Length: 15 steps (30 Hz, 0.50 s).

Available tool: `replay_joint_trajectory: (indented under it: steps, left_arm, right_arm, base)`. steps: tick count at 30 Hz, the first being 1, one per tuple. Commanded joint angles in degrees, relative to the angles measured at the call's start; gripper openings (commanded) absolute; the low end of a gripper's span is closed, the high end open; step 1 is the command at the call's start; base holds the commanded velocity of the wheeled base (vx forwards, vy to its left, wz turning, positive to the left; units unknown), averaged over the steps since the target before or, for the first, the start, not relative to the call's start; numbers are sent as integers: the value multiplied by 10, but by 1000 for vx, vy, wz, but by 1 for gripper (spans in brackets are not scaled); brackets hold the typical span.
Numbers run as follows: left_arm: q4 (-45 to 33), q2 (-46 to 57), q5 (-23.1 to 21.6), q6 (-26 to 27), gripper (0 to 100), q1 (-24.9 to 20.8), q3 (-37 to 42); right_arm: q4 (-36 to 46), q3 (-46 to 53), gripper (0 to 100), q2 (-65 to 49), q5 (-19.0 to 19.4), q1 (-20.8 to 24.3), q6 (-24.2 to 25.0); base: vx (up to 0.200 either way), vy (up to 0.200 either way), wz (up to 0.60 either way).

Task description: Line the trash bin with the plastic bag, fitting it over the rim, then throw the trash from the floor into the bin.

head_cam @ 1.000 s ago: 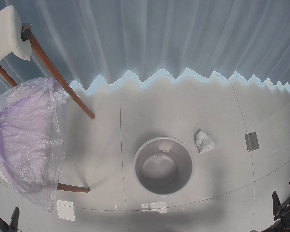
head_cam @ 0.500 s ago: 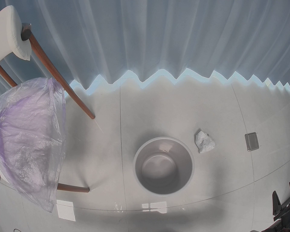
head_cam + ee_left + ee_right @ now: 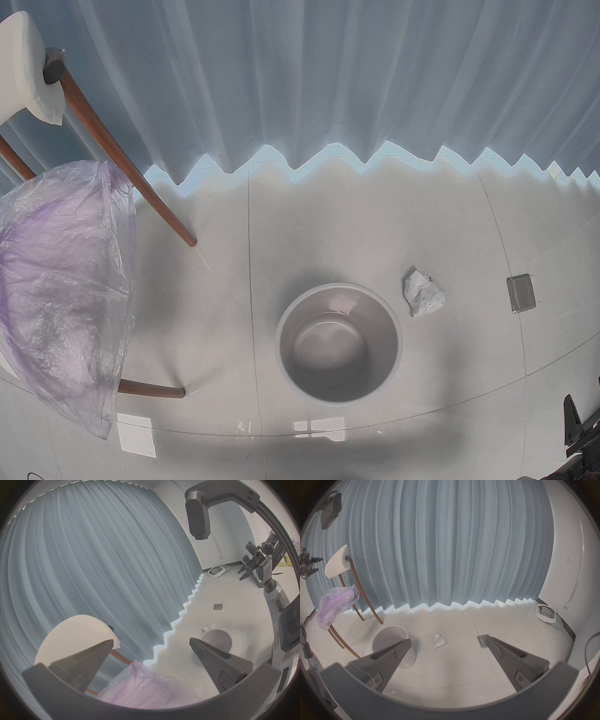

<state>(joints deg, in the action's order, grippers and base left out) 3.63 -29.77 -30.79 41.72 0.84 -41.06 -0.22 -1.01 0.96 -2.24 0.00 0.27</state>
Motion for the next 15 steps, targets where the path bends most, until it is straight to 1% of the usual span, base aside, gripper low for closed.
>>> replay_joint_trajectory:
  steps: [1, 4, 7, 8, 9, 12, 15]
  left_arm:
    - [1, -46, -1, 0, 100, -26, -19]
    - [1, -64, -1, 1, 100, -49, -31]
    - [0, -89, -1, 4, 100, -99, -37]
    - [0, -91, -1, 5, 100, -101, -38]
    - [-1, -105, -1, 7, 100, -130, -42]
    - [-2, -128, 4, 9, 100, -168, -46]
    - [0, -151, 4, 28, 100, -183, -52]
  right_arm:
    - [0, 10, 100, -10, 0, 0, 1]
    - [0, 10, 100, -10, 0, 0, 1]
    - [0, 10, 100, -10, 0, 0, 1]
    - [0, 10, 100, -10, 0, 0, 1]
    - [0, 10, 100, -10, -1, 0, 1]
    - [0, 10, 100, -10, -1, 0, 2]
    - [0, 10, 100, -10, -2, 0, 2]
  base:
    - [0, 0, 0]
    - [0, 0, 0]
    - [0, 0, 0]
    - [0, 0, 0]
    - [0, 0, 0]
    - [0, 0, 0]
    - [0, 0, 0]
